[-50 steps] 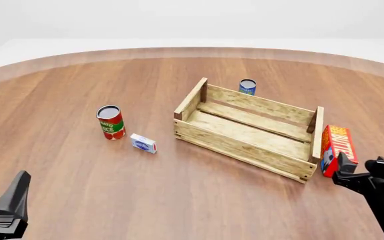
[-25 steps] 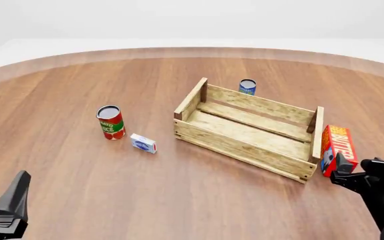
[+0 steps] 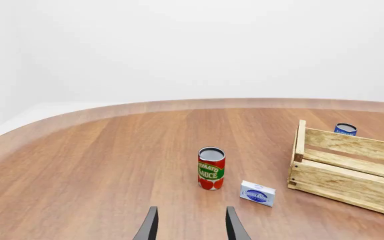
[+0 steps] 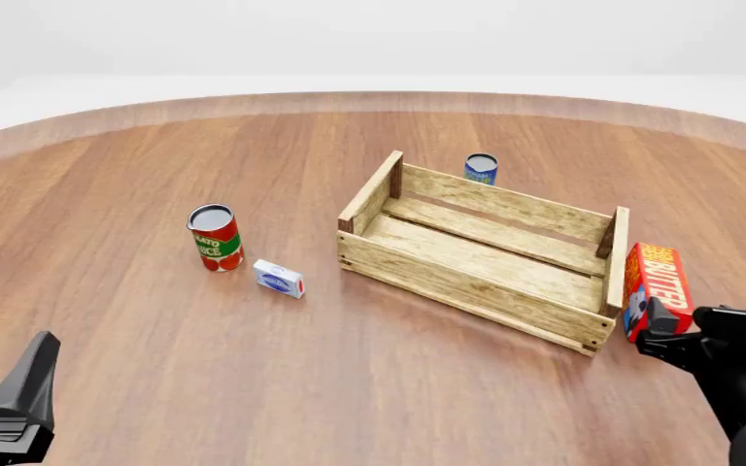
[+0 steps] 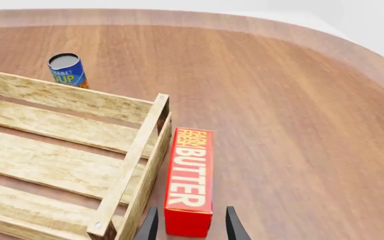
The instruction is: Pick up the butter and put it in the tray.
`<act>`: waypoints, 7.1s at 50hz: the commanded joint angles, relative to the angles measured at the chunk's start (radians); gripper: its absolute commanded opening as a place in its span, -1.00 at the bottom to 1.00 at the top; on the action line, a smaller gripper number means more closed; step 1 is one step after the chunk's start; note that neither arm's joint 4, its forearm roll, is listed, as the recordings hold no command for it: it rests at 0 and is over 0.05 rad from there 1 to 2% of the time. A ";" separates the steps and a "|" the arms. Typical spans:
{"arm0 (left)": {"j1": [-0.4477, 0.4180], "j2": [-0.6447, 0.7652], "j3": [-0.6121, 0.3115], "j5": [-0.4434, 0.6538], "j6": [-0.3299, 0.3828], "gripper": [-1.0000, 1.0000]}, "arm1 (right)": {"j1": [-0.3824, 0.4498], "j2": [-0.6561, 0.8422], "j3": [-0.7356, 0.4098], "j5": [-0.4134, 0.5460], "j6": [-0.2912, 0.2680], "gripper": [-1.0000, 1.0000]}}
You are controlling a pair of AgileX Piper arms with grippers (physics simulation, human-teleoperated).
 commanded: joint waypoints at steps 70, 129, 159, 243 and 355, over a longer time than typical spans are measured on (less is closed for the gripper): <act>0.000 0.000 0.000 0.000 0.000 1.00 | 0.000 0.211 -0.092 -0.049 -0.012 1.00; 0.000 0.000 0.000 0.000 0.000 1.00 | 0.035 -0.261 0.019 0.157 0.024 -1.00; 0.000 0.000 0.000 0.000 0.000 1.00 | 0.078 -0.745 -0.021 0.603 0.024 -1.00; 0.000 0.000 0.000 0.000 0.000 1.00 | 0.446 -0.572 -0.322 0.724 -0.072 -1.00; 0.000 0.000 0.000 0.000 0.000 1.00 | 0.496 0.086 -0.527 0.440 -0.004 -1.00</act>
